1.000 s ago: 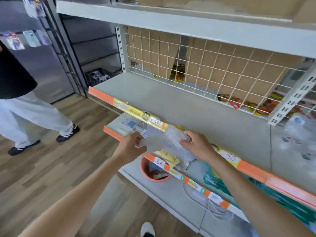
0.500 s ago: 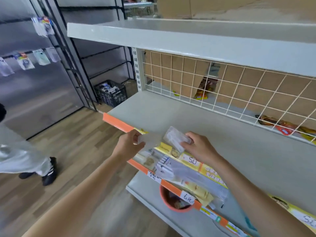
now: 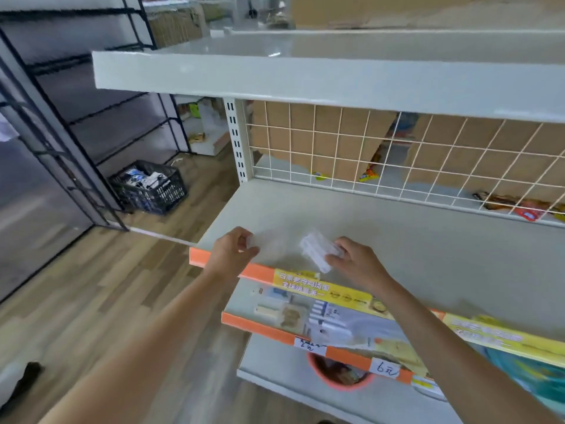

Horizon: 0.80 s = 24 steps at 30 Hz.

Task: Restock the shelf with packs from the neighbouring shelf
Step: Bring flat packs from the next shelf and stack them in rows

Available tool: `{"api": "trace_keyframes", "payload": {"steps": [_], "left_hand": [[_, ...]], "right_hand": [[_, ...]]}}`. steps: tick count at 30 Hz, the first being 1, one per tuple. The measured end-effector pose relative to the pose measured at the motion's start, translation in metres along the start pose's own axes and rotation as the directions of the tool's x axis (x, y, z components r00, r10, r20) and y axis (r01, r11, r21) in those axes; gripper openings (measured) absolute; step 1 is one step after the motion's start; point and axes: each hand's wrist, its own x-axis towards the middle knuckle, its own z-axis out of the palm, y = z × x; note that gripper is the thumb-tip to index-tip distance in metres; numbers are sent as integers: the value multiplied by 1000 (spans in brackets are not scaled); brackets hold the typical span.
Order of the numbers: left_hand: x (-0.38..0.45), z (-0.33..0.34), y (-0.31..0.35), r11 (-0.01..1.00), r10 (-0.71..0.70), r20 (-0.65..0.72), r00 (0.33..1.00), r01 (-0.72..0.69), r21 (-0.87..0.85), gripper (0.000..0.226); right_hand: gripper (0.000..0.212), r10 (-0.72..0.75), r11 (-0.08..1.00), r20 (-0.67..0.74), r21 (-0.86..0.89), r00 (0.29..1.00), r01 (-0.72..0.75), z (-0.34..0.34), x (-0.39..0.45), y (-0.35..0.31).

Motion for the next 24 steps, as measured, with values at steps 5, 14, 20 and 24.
{"api": "trace_keyframes", "payload": {"steps": [5, 14, 20, 24], "left_hand": [[32, 14, -7, 997, 72, 45, 996, -71, -23, 20], [79, 29, -15, 973, 227, -29, 974, -225, 45, 20], [78, 46, -38, 971, 222, -87, 971, -229, -71, 17], [81, 43, -45, 963, 173, -65, 983, -182, -200, 24]], "right_hand": [[13, 18, 999, -35, -31, 999, -19, -5, 21, 3], [35, -9, 988, -219, -152, 976, -25, 37, 67, 17], [33, -104, 990, -278, -119, 955, 73, 61, 64, 27], [33, 72, 997, -342, 20, 937, -69, 60, 64, 28]]}}
